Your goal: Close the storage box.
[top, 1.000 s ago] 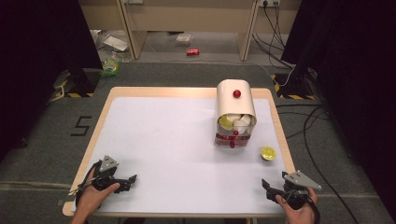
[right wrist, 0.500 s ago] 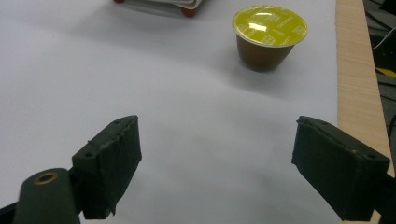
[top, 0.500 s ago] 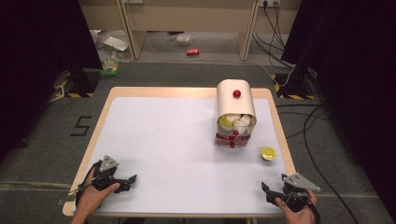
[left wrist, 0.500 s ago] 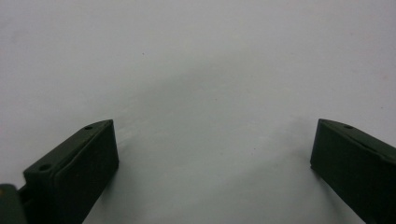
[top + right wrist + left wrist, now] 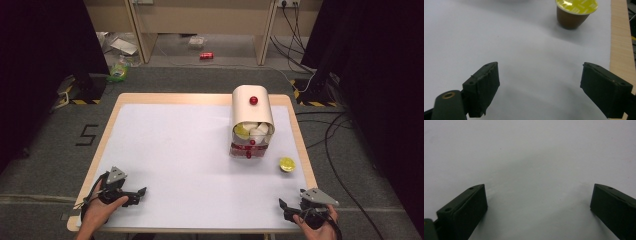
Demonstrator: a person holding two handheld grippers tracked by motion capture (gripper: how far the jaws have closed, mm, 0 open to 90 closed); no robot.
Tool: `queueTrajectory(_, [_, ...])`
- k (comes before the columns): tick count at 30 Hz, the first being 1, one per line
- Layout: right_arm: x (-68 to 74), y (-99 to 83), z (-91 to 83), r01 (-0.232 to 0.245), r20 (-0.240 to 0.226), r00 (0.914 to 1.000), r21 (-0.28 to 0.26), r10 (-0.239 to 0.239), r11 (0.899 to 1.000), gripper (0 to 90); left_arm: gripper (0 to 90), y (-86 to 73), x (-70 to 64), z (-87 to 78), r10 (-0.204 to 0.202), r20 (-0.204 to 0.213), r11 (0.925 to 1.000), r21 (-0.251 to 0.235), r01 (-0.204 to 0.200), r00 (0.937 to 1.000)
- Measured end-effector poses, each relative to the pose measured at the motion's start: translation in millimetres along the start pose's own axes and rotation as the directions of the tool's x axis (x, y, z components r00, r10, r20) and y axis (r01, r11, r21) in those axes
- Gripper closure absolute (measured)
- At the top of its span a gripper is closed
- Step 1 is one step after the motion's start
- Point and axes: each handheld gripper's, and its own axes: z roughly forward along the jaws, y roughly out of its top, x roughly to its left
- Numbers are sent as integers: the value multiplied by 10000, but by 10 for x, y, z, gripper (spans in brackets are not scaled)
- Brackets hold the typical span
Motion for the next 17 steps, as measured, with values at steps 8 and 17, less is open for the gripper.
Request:
queueTrajectory(8, [25, -37, 56, 237, -202, 9995, 498, -228, 9985, 157, 3, 0, 0, 0, 1, -3, 10000, 1, -1, 10000])
queueTrajectory(17, [11, -42, 61, 68, -279, 9996, 501, -54, 9987, 155, 3, 0, 1, 0, -2, 5, 10000, -4, 2, 10000])
